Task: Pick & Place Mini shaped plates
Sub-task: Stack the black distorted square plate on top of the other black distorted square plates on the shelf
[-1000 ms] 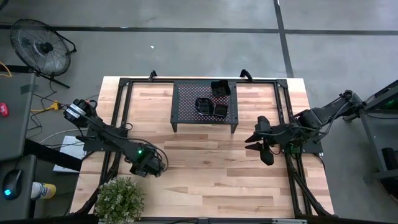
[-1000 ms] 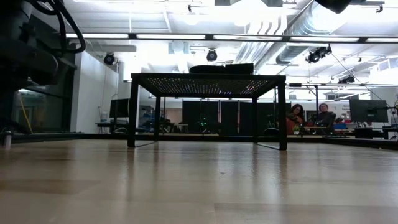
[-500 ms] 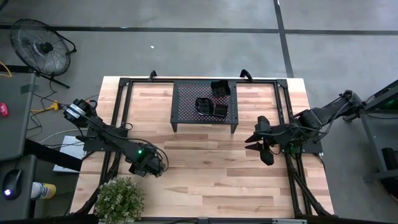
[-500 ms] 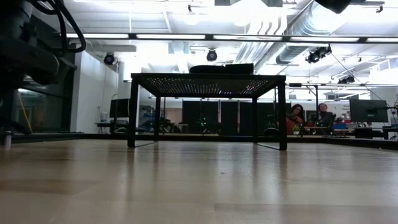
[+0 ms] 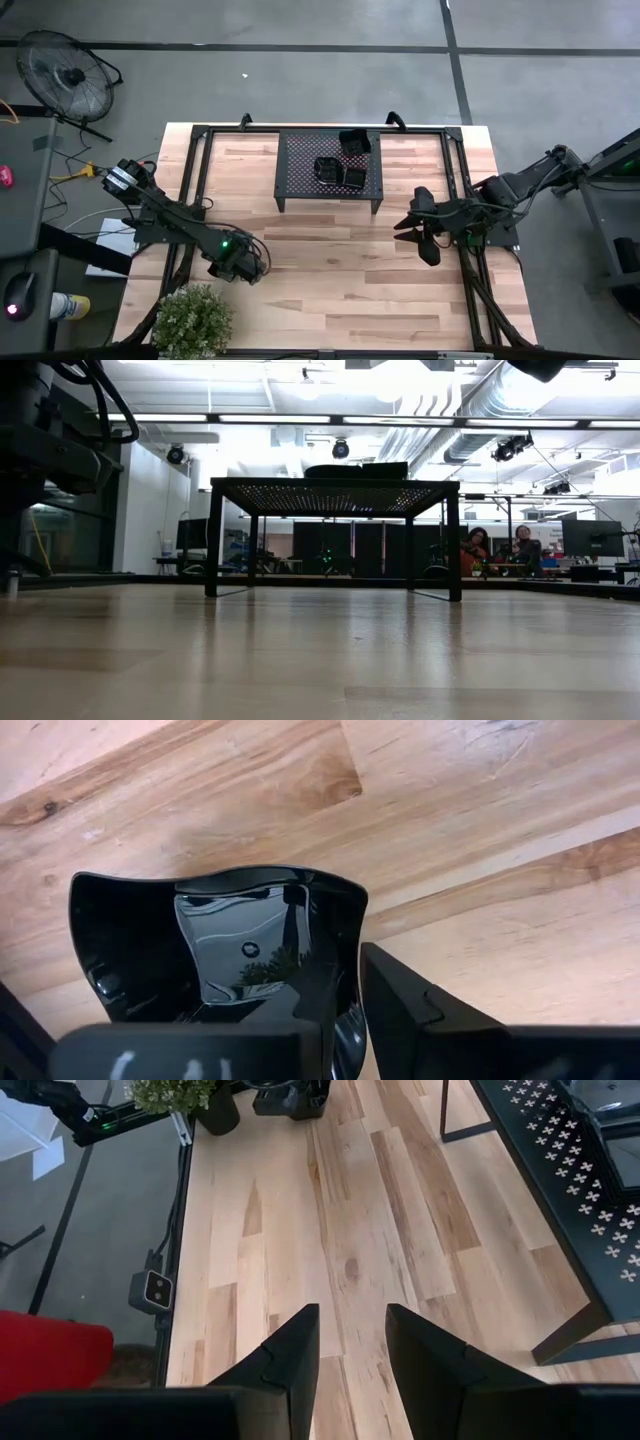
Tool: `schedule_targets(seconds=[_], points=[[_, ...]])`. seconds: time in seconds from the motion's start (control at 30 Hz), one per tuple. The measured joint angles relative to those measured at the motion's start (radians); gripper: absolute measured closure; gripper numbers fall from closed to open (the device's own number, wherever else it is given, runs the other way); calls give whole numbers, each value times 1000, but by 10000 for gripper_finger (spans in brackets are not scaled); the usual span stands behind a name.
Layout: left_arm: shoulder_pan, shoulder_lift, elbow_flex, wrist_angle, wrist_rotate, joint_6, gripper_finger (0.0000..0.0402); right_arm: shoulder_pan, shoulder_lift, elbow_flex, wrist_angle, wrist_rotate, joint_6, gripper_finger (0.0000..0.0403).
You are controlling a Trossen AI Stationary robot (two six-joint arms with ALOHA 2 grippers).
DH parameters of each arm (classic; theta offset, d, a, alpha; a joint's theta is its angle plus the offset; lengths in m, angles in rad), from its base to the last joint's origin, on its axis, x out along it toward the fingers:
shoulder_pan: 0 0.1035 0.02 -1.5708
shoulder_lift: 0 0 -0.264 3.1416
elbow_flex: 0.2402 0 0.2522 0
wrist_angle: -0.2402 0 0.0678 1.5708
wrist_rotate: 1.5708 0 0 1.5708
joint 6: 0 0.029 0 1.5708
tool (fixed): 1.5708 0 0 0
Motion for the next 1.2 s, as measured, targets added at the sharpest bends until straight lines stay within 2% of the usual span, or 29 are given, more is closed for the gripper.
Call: schedule_targets(seconds=[0.37,0.63,0.77,1.07,1.2], points=[[0,5,0,-7,-51,-1,279,0,0,0,0,-17,27,290],[0,28,-1,-7,-44,8,274,0,0,0,1,-3,43,290],[0,29,-1,-7,-40,8,296,0,0,0,5,-1,43,290],[0,29,-1,-6,3,38,392,0,0,0,5,2,43,290],[-1,29,-1,-4,4,52,395,0,0,0,5,2,46,290]])
